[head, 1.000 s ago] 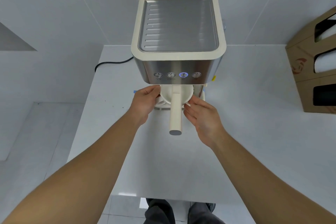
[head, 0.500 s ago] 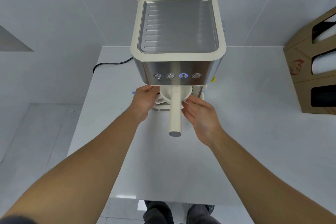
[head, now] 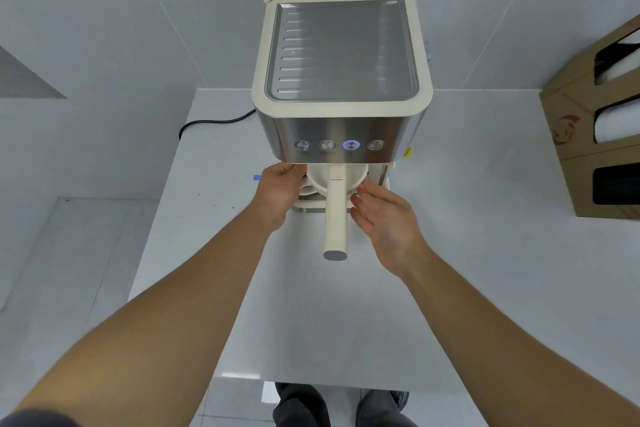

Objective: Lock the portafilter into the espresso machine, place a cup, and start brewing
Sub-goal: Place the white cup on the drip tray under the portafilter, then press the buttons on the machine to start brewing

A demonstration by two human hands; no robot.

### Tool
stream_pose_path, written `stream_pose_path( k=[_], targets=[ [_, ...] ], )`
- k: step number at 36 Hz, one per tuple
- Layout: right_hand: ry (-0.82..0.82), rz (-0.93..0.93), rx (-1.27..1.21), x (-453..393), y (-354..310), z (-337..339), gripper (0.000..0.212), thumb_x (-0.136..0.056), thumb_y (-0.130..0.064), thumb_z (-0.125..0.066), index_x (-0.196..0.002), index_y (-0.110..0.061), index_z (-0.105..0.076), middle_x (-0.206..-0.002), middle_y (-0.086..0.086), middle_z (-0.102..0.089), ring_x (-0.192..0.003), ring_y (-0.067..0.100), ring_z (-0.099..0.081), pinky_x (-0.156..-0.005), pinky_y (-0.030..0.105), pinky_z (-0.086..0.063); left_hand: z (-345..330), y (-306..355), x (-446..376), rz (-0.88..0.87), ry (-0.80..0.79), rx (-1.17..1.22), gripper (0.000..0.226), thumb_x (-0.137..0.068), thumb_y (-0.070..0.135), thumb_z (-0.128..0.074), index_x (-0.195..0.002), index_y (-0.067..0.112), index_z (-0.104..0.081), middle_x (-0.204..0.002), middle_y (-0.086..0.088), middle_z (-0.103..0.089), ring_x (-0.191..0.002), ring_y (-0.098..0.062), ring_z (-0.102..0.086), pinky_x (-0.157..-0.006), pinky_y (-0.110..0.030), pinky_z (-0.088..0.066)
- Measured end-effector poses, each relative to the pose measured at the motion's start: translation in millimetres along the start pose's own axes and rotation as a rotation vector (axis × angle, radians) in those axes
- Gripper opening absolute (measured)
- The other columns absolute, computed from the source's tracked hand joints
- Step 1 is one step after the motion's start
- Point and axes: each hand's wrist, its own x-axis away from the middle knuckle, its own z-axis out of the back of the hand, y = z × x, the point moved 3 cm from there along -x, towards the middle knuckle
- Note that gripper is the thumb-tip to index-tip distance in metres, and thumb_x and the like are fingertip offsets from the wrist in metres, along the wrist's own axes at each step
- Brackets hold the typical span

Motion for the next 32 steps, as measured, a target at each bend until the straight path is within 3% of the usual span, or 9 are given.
stream_pose_path(
  k=[2, 4, 8, 11, 13, 15, 17, 19, 32],
  targets=[
    [-0.010, -0.006, 0.001, -1, 2, 0, 0.031, -0.093, 0.004, -0.051, -0.088, -0.017, -0.073, -0.105, 0.011, -0.062, -0.102, 0.024, -0.060, -0.109, 0.042, -0.043, 0, 1, 2, 0.001, -0.002, 0.021, 0.019, -0.091, 0.022, -0.061, -0.093, 0.009, -0.075, -0.096, -0.008, -0.075, -0.079, -0.017, -0.068, -0.068, -0.024, -0.050],
    [0.001, -0.016, -0.007, -1, 2, 2, 0.030, -0.093, 0.004, -0.052, -0.092, -0.017, -0.073, -0.108, 0.009, -0.063, -0.105, 0.023, -0.061, -0.107, 0.041, -0.045, 1, 2, 4, -0.004, -0.002, 0.032, 0.022, -0.091, 0.022, -0.061, -0.098, 0.007, -0.075, -0.101, -0.009, -0.076, -0.085, -0.020, -0.069, -0.074, -0.030, -0.055],
    [0.007, -0.009, -0.005, 4, 0, 3, 0.029, -0.092, 0.005, -0.052, -0.083, -0.015, -0.072, -0.103, 0.011, -0.058, -0.098, 0.023, -0.056, -0.108, 0.042, -0.044, 10, 2, 10, -0.015, 0.011, 0.023, 0.018, -0.088, 0.025, -0.062, -0.084, 0.022, -0.080, -0.101, -0.004, -0.078, -0.102, -0.026, -0.070, -0.099, -0.042, -0.052],
    [0.004, -0.004, -0.001, 10, -3, 6, 0.020, -0.092, 0.006, -0.051, -0.092, -0.001, -0.070, -0.108, 0.032, -0.058, -0.109, 0.042, -0.057, -0.110, 0.044, -0.041, 16, -1, 18, -0.018, 0.015, 0.060, 0.024, -0.097, 0.021, -0.056, -0.085, 0.025, -0.076, -0.095, 0.003, -0.076, -0.096, -0.022, -0.067, -0.088, -0.030, -0.053],
    [0.007, -0.007, -0.007, 14, -4, 8, 0.012, -0.092, 0.006, -0.051, -0.100, 0.010, -0.060, -0.129, 0.041, -0.046, -0.127, 0.049, -0.041, -0.112, 0.047, -0.038, 21, -5, 22, -0.001, 0.016, 0.102, 0.016, -0.098, 0.022, -0.055, -0.097, 0.020, -0.071, -0.099, 0.001, -0.073, -0.096, -0.020, -0.066, -0.087, -0.026, -0.050],
    [0.005, -0.013, -0.018, 17, -5, 11, 0.015, -0.093, 0.004, -0.052, -0.103, 0.008, -0.063, -0.138, 0.034, -0.042, -0.130, 0.045, -0.043, -0.111, 0.047, -0.038, 27, -8, 28, 0.015, 0.016, 0.122, 0.018, -0.098, 0.023, -0.056, -0.107, 0.014, -0.068, -0.108, -0.004, -0.071, -0.101, -0.020, -0.066, -0.094, -0.030, -0.048],
    [0.002, -0.010, -0.023, 18, -6, 14, 0.018, -0.093, 0.000, -0.055, -0.102, -0.007, -0.070, -0.135, 0.028, -0.054, -0.120, 0.034, -0.059, -0.108, 0.044, -0.044, 32, -11, 33, 0.030, 0.023, 0.140, 0.023, -0.097, 0.024, -0.057, -0.112, 0.011, -0.067, -0.112, -0.007, -0.069, -0.102, -0.021, -0.065, -0.096, -0.032, -0.048],
    [0.001, -0.003, -0.015, 20, -6, 19, 0.018, -0.093, -0.003, -0.058, -0.104, -0.013, -0.069, -0.130, 0.019, -0.063, -0.114, 0.027, -0.064, -0.103, 0.041, -0.048, 38, -11, 39, 0.036, 0.027, 0.159, 0.021, -0.095, 0.024, -0.060, -0.109, 0.011, -0.069, -0.107, -0.007, -0.069, -0.099, -0.022, -0.065, -0.094, -0.032, -0.050],
    [-0.010, 0.140, 0.074, 53, -39, 33, 0.019, -0.095, -0.010, -0.055, -0.106, -0.012, -0.071, -0.105, 0.012, -0.076, -0.106, 0.027, -0.070, -0.096, 0.039, -0.052, 54, 6, 94, -0.088, 0.002, 0.094, 0.017, -0.097, 0.023, -0.057, -0.101, 0.020, -0.073, -0.104, -0.006, -0.075, -0.101, -0.025, -0.071, -0.094, -0.037, -0.053]
  ],
)
